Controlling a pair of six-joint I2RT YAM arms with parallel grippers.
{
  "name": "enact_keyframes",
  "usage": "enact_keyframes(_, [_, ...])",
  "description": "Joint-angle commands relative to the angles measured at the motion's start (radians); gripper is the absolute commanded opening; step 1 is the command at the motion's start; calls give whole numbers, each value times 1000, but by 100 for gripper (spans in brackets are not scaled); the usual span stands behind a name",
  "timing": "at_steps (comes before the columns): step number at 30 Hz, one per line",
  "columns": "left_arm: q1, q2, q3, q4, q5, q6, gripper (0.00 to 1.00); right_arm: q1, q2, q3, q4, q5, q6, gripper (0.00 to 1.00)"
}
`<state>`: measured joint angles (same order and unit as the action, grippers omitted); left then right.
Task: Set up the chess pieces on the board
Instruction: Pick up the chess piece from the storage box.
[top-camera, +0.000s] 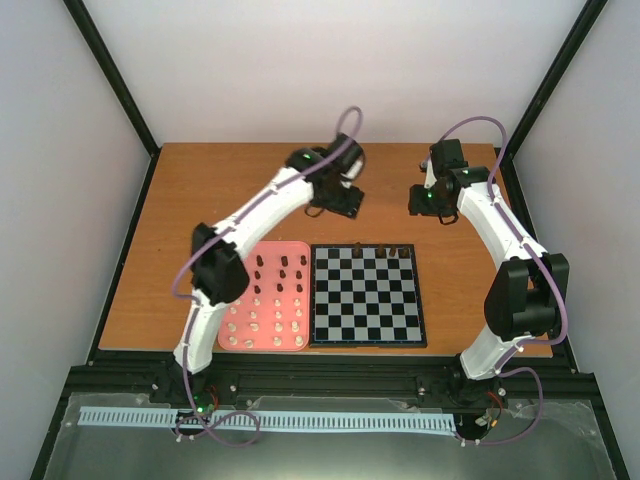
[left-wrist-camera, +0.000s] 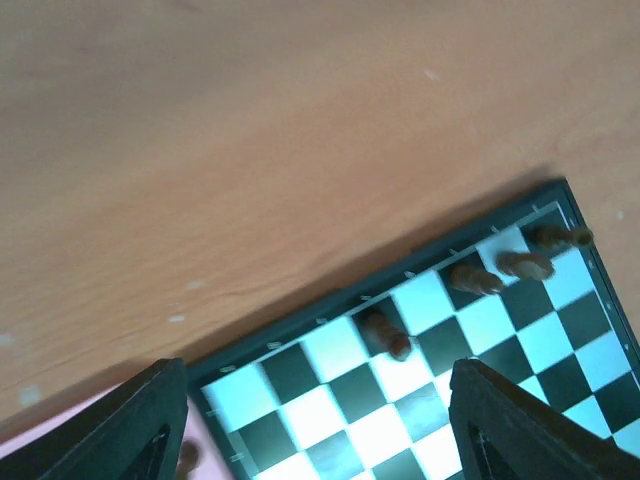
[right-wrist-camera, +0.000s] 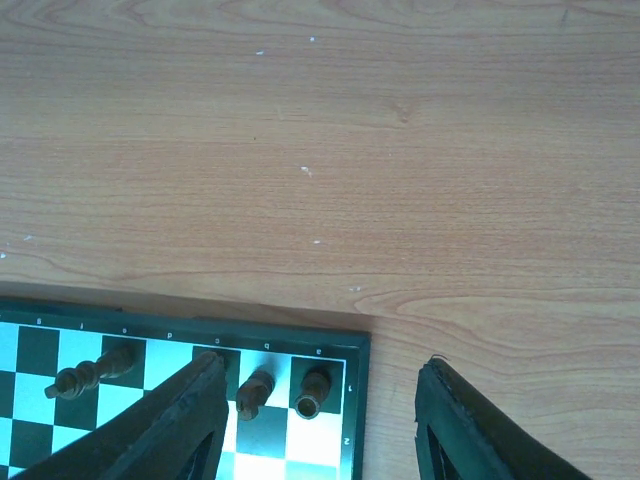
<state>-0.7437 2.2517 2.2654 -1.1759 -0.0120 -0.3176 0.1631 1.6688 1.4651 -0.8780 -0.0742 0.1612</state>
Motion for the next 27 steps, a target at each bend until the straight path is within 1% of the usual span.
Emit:
enact_keyframes(1, [122,-180,-101,-8,-104,-24,81,-8,-2,10,13,-22,-2,51])
enact_keyframes(4, [227,-289,-313,13,-144,-44,80,-8,-2,8,12,-21,-2,51])
enact_keyframes(8, [388,-427,-578,52,-127,-72,77,-7,-5,-1,16,-27,-5,51])
enact_keyframes(10, [443,-469,-668,70,-114,-75,74,-7,-3,-6,19,-32,-3,51])
enact_keyframes(13, [489,-488,-754,83,-104,-95,72,-5,5,-3,18,-36,-4,51])
enact_keyframes(16, [527,-489,-819,104,-43,-139,70,-5,12,3,16,-40,-5,51])
enact_keyframes(20, [535,-500,-883,133,6,-154,67,-5,12,3,13,-39,-5,51])
enact_keyframes(27, [535,-507,-965,153,25,-169,65,-5,11,-4,12,-32,-8,51])
